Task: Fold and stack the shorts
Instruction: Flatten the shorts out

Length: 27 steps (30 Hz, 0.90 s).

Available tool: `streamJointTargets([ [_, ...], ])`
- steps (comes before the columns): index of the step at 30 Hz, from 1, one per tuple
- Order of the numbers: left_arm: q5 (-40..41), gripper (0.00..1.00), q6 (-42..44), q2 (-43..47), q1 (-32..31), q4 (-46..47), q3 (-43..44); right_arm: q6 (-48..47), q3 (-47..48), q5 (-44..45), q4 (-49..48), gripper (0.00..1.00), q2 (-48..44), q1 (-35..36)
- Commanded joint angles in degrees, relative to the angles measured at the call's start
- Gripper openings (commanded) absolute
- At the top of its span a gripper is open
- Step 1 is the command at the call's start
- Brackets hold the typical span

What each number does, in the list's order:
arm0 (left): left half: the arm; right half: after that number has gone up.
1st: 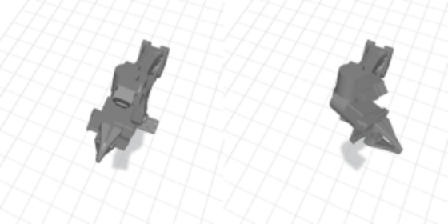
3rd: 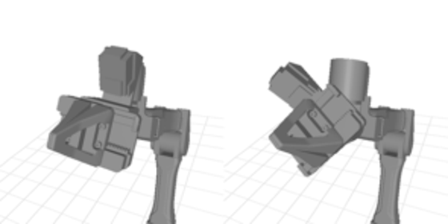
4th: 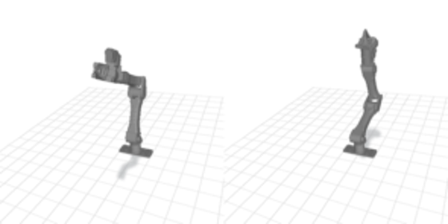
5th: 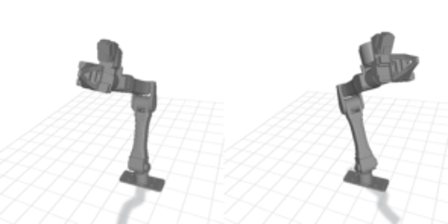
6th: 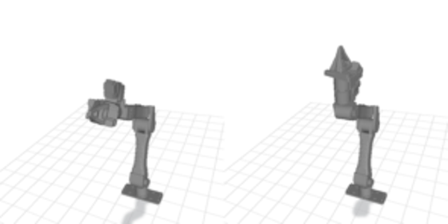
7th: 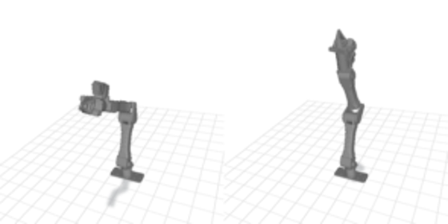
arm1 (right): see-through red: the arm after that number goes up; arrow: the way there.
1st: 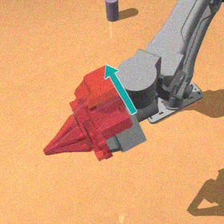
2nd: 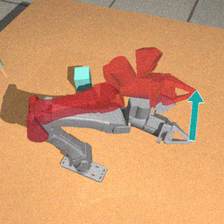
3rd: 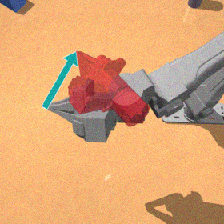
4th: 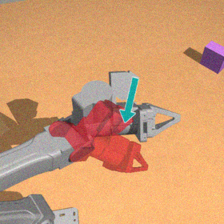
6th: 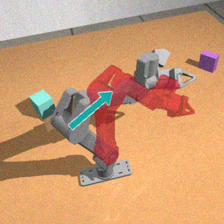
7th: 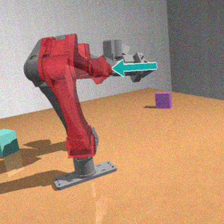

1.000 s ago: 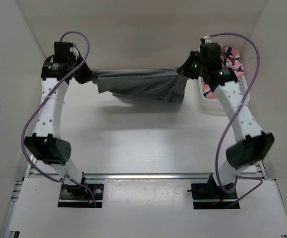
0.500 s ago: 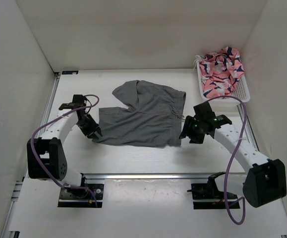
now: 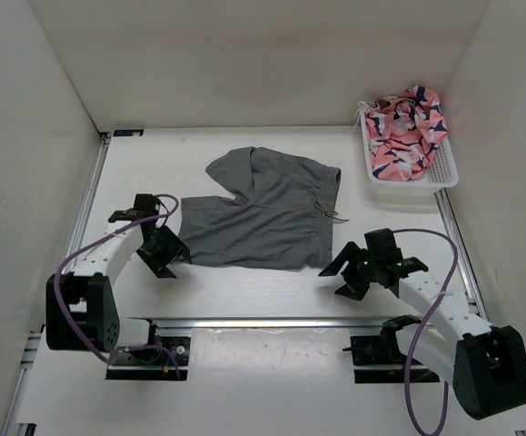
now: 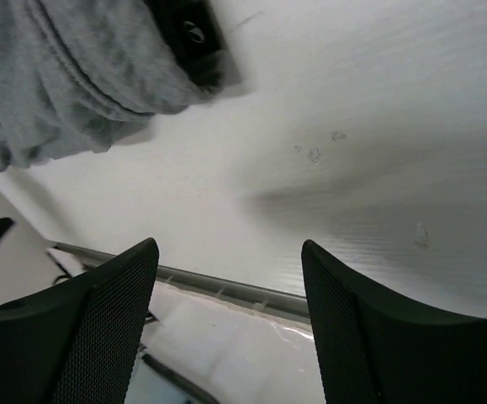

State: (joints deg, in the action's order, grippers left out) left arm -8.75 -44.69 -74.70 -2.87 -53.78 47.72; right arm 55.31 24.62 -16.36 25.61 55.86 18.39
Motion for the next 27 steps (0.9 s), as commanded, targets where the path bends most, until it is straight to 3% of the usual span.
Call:
streamJointTargets([
  [1, -0.6, 0.67, -2.4, -3.9, -0.3, 4.2, -1.7, 8.9, -1.6, -3.2, -11.4, 0.75, -1.1, -0.1],
  [7, -0.1, 0.7, -1.9, -11.7, -0.3, 10.8, -0.7, 8.1, 0.9, 0.0, -18.4, 0.74, 9.2, -0.1],
  [10, 1.1, 0.62, -0.6, -15.8, -0.3, 11.3, 2.5, 7.4, 1.5, 2.8, -21.5, 0.68, 14.2, -0.1],
  [11, 1.1, 0.57, -0.6, -17.2, -0.3, 11.3, 3.1, 6.7, 2.0, 3.6, -22.3, 0.68, 15.3, -0.1],
  [15, 1.7, 0.15, 0.0, -18.6, -0.3, 11.3, 6.2, 4.5, 5.9, 8.6, -23.5, 0.56, 22.3, -0.1],
  [16, 1.7, 0.1, 0.6, -18.6, -0.3, 11.3, 6.8, 4.5, 6.7, 9.7, -23.5, 0.39, 23.2, -0.1],
  [19, 2.2, 0.1, 1.6, -18.6, -0.3, 10.0, 10.3, 2.2, 11.0, 14.6, -19.4, 0.0, 23.8, -0.1],
  [23, 6.5, 0.1, 2.8, -16.4, 0.2, 4.7, 16.9, -1.4, 17.5, 18.2, -9.9, 0.0, 19.5, -0.1],
  [27, 6.3, 0.1, 4.1, -12.2, 0.2, 1.1, 18.5, -3.5, 15.4, 19.4, -2.4, 0.0, 12.5, -0.1],
])
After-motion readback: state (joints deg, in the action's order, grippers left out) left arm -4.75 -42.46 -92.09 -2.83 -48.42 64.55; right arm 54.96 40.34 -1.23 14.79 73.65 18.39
